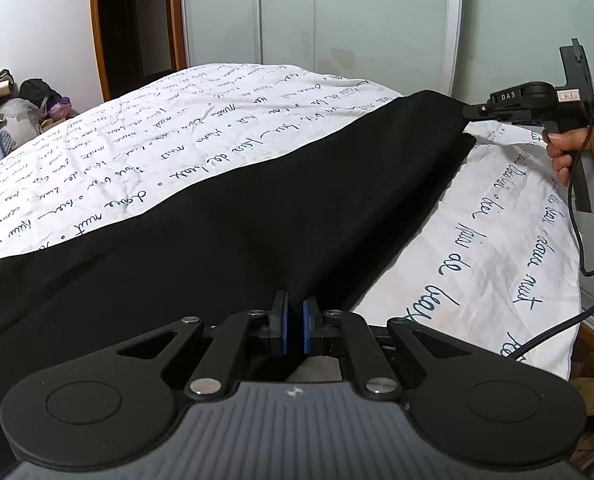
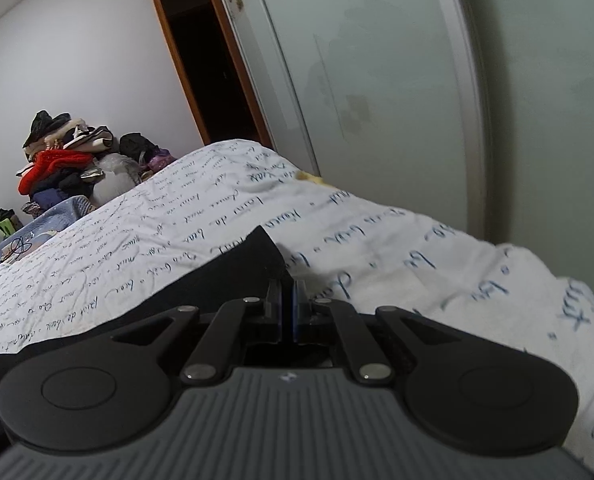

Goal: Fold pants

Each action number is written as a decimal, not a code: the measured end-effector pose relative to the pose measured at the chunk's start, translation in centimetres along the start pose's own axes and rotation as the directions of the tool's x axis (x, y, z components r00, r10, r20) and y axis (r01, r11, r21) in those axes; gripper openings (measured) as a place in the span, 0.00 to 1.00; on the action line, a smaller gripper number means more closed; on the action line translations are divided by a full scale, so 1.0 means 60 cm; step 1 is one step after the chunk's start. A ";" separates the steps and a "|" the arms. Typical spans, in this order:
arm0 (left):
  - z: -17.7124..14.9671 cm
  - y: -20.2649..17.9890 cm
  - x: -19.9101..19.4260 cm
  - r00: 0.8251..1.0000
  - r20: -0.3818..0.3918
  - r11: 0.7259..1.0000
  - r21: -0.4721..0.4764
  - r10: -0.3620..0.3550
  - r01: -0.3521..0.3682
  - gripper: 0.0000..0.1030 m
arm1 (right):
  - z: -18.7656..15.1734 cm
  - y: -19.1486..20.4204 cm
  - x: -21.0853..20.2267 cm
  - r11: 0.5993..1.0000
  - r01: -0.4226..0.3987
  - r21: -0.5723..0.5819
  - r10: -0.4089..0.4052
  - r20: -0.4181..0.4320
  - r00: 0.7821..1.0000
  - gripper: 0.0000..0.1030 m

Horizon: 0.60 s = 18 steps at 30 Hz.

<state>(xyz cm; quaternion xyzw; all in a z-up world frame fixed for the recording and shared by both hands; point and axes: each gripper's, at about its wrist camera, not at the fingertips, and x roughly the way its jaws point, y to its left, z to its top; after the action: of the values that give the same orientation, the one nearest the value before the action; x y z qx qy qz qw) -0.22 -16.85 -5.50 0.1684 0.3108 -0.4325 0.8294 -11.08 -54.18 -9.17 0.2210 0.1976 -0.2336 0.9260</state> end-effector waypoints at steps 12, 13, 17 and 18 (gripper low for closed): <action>-0.008 -0.006 0.005 0.999 -0.035 1.000 0.008 0.001 0.000 0.07 | -0.038 -0.026 -0.002 1.000 0.022 0.017 -0.022 -0.036 0.999 0.04; -0.007 -0.008 0.004 0.999 -0.037 1.000 0.010 0.003 -0.003 0.08 | -0.038 -0.025 0.000 1.000 0.027 0.010 -0.027 -0.039 0.999 0.04; -0.002 -0.021 -0.005 0.999 -0.045 0.999 0.034 0.018 -0.017 0.13 | -0.038 -0.021 0.002 0.997 0.073 -0.038 -0.074 -0.034 0.997 0.14; 0.000 -0.024 -0.009 0.999 -0.041 0.999 0.043 0.018 -0.017 0.16 | -0.037 -0.021 0.000 0.995 0.091 -0.046 -0.093 -0.026 0.995 0.15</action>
<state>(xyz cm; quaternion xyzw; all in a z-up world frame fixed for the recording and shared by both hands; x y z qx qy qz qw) -1.66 -17.35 -5.18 0.1975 0.3171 -0.4282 0.8228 -12.32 -54.05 -11.43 0.1943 0.2256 -0.2685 0.9161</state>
